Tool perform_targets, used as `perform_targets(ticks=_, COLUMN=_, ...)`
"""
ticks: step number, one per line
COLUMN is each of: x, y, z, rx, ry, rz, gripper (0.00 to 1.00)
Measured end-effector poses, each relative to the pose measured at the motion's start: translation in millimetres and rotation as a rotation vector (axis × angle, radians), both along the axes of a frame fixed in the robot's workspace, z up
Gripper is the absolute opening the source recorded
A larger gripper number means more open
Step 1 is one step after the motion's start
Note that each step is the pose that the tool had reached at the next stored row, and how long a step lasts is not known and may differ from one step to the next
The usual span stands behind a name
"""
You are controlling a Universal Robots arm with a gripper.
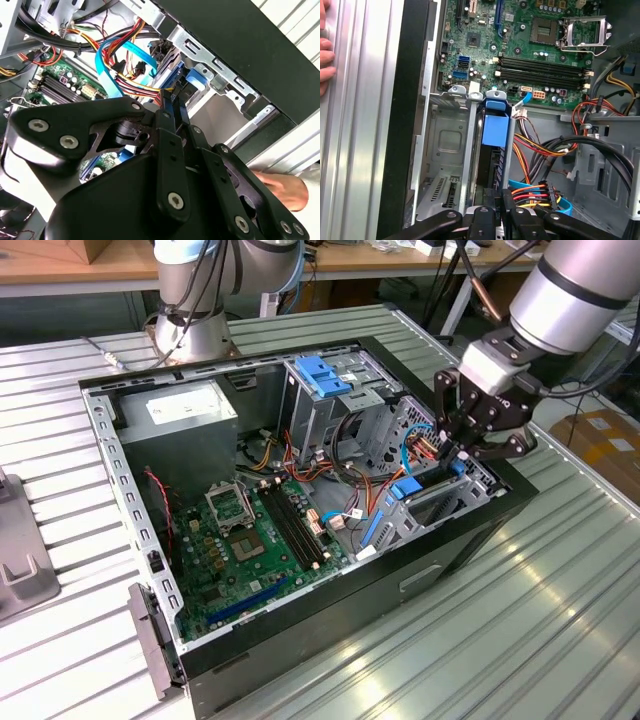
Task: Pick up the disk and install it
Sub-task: 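Insert the first disk wire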
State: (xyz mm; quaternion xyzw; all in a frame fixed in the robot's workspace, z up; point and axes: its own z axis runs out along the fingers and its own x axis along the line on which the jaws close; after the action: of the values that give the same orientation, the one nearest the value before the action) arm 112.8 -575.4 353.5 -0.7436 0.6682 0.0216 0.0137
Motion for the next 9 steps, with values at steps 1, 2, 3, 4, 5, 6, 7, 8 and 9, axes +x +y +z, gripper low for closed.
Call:
perform_targets(ticks=1, x=0.0, y=-0.2, z=-0.2, rx=0.0002, ry=0.0000, rz=0.000, gripper=0.18)
perform_targets(ticks=2, x=-0.1, y=-0.2, z=-0.3, rx=0.0002, ry=0.0000, rz=0.000, gripper=0.18)
perform_targets(ticks=3, x=-0.2, y=-0.3, z=-0.3, rx=0.0002, ry=0.0000, rz=0.000, gripper=0.18)
perform_targets(ticks=4, x=-0.5, y=-0.4, z=-0.4, rx=0.0001, ry=0.0000, rz=0.000, gripper=0.18)
perform_targets(ticks=5, x=-0.8, y=-0.5, z=-0.5, rx=0.0000, ry=0.0000, rz=0.000, gripper=0.18)
perform_targets(ticks=6, x=-1.1, y=-0.6, z=-0.5, rx=-0.0001, ry=0.0000, rz=0.000, gripper=0.18)
perform_targets(ticks=7, x=-1.3, y=-0.6, z=-0.6, rx=-0.0001, ry=0.0000, rz=0.000, gripper=0.18)
perform_targets(ticks=8, x=-1.7, y=-0.7, z=-0.7, rx=0.0000, ry=0.0000, rz=0.000, gripper=0.18)
perform_targets(ticks=9, x=-1.7, y=-0.7, z=-0.7, rx=0.0001, ry=0.0000, rz=0.000, gripper=0.18)
